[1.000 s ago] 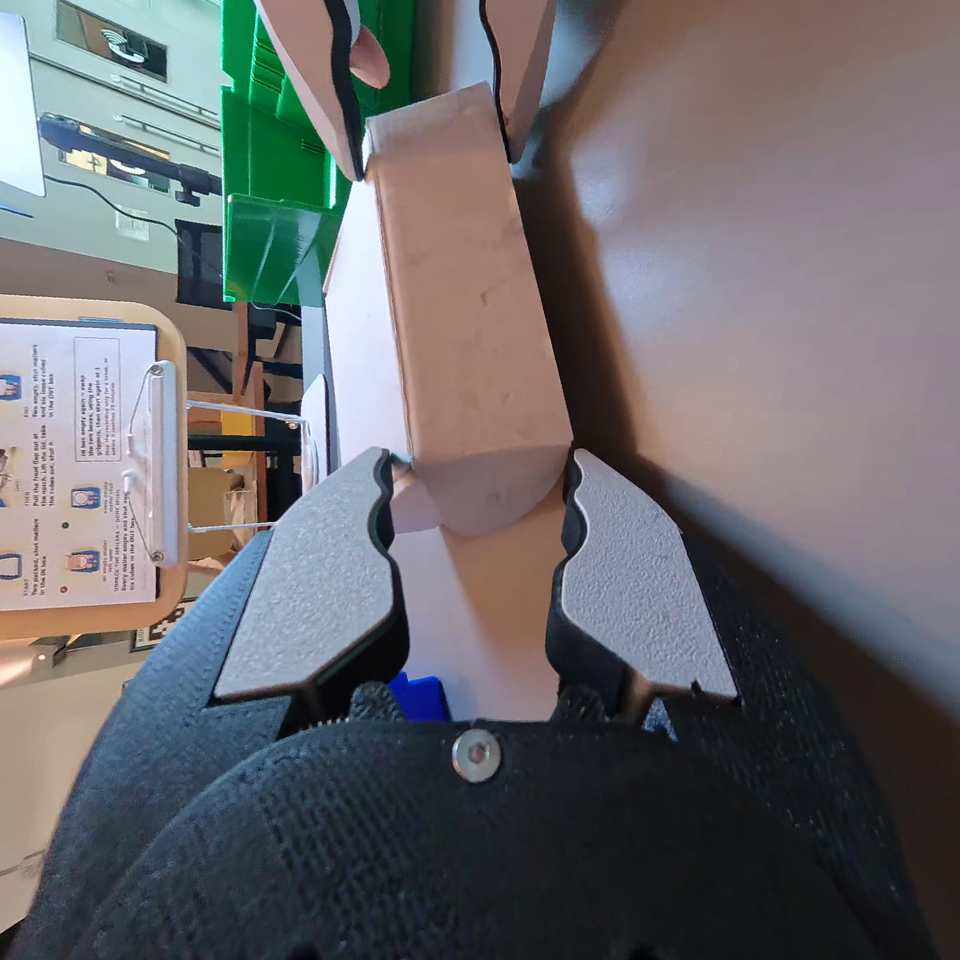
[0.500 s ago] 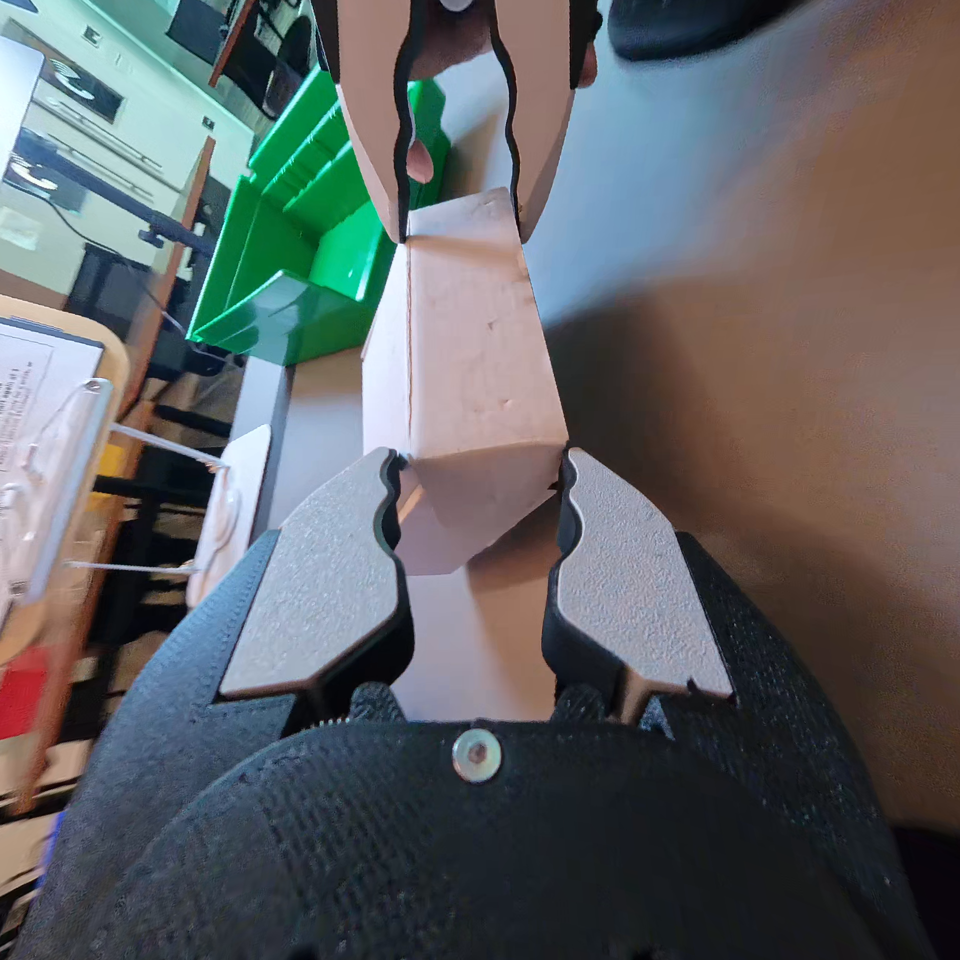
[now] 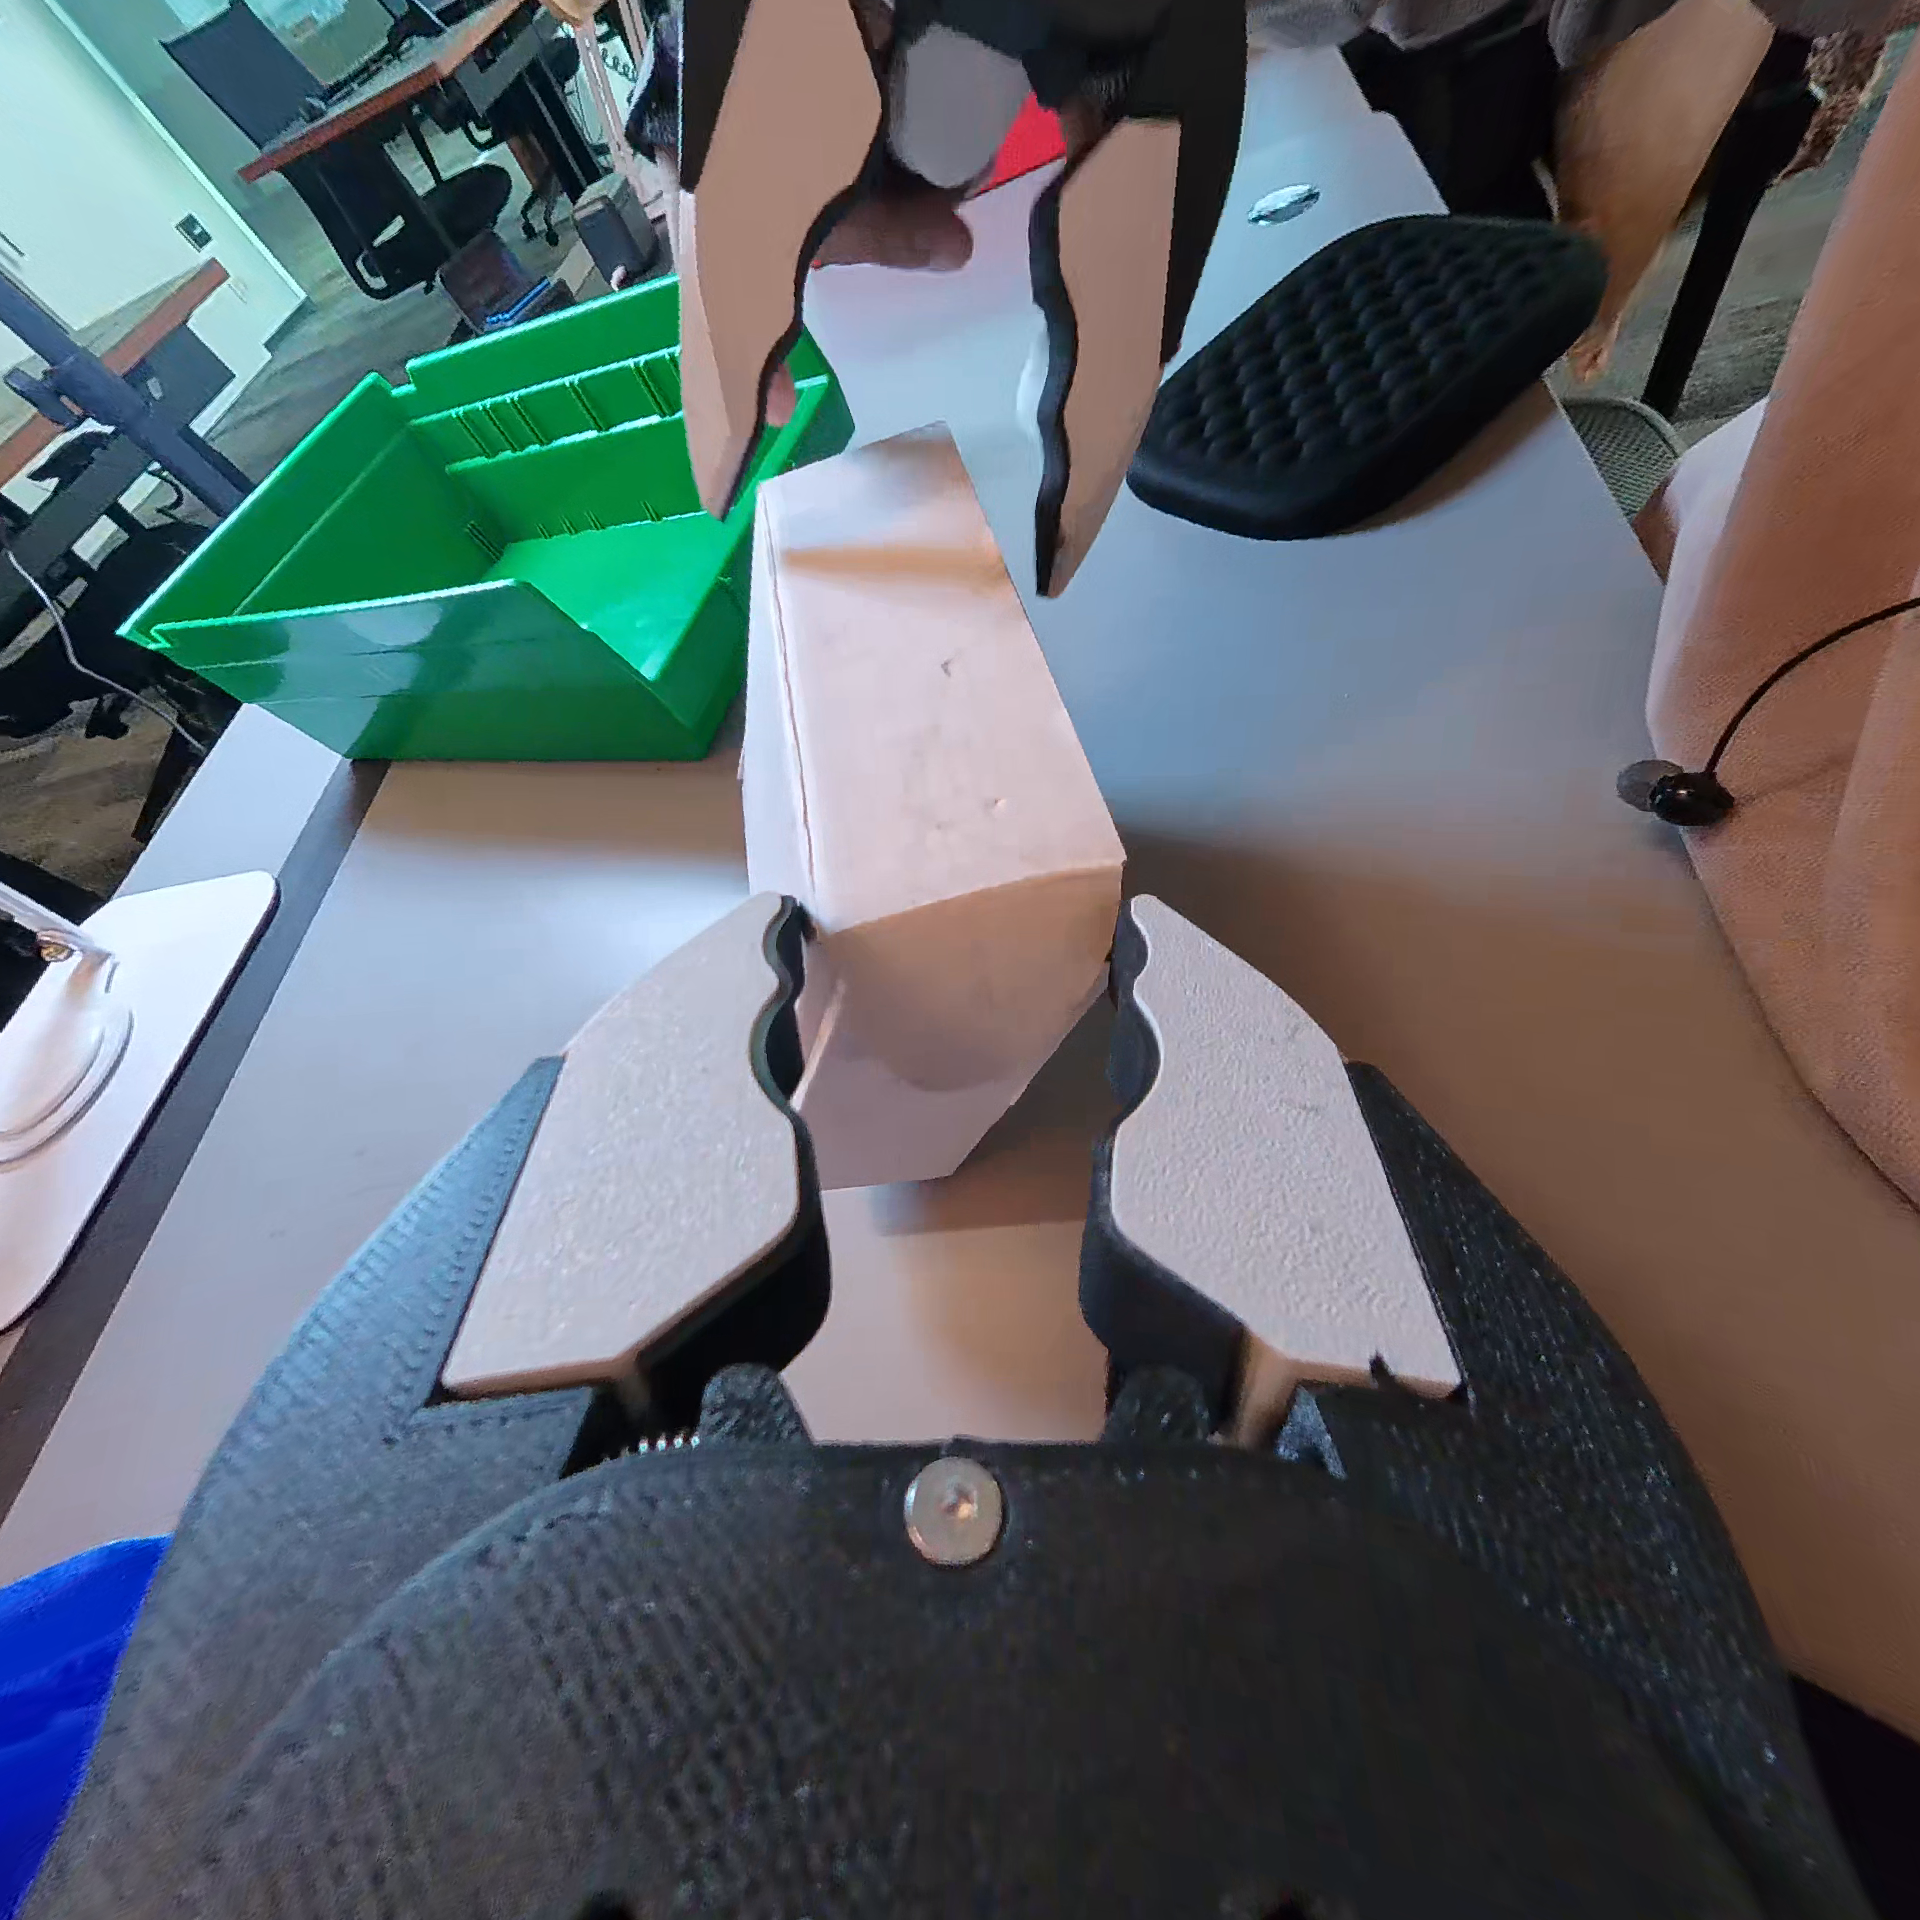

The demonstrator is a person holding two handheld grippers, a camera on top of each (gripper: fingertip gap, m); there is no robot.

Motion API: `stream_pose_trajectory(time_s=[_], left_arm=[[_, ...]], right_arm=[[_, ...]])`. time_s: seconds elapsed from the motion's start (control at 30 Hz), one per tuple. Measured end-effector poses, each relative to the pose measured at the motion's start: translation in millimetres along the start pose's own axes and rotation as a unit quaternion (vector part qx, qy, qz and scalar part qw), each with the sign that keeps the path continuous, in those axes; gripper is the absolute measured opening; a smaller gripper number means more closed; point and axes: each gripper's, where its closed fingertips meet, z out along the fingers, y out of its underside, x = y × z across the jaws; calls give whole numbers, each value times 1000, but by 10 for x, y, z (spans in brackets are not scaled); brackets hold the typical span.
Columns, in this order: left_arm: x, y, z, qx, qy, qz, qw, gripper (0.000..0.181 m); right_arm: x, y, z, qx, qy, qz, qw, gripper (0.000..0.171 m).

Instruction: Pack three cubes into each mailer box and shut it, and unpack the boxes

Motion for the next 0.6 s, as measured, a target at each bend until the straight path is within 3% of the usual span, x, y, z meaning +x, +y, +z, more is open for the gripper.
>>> stream_pose_trajectory(time_s=[0.03,0.1,0.17,0.23,0.3,0.47,0.53,0.6], left_arm=[[5,-2,1,3,3,1,1000,57],[4,-2,1,5,10,3,1000,57],[11,-8,7,9,21,4,1000,57],[17,-5,13,10,23,5,1000,58],[16,3,4,9,17,5,1000,58],[-36,105,25,-10,-16,-8,1000,96],[-46,136,112,-8,-25,-28,999,95],[-80,169,224,-11,-32,-53,998,81]], right_arm=[[36,46,35,-16,38,-29,999,87],[93,137,111,-46,89,-72,992,93],[82,165,198,-42,88,-64,993,93],[34,181,267,-34,65,-57,996,71],[49,189,283,-38,64,-69,995,65],[29,141,243,-13,-10,-10,1000,64],[27,146,227,-5,-53,26,998,64],[-3,103,200,11,-115,62,991,63]])
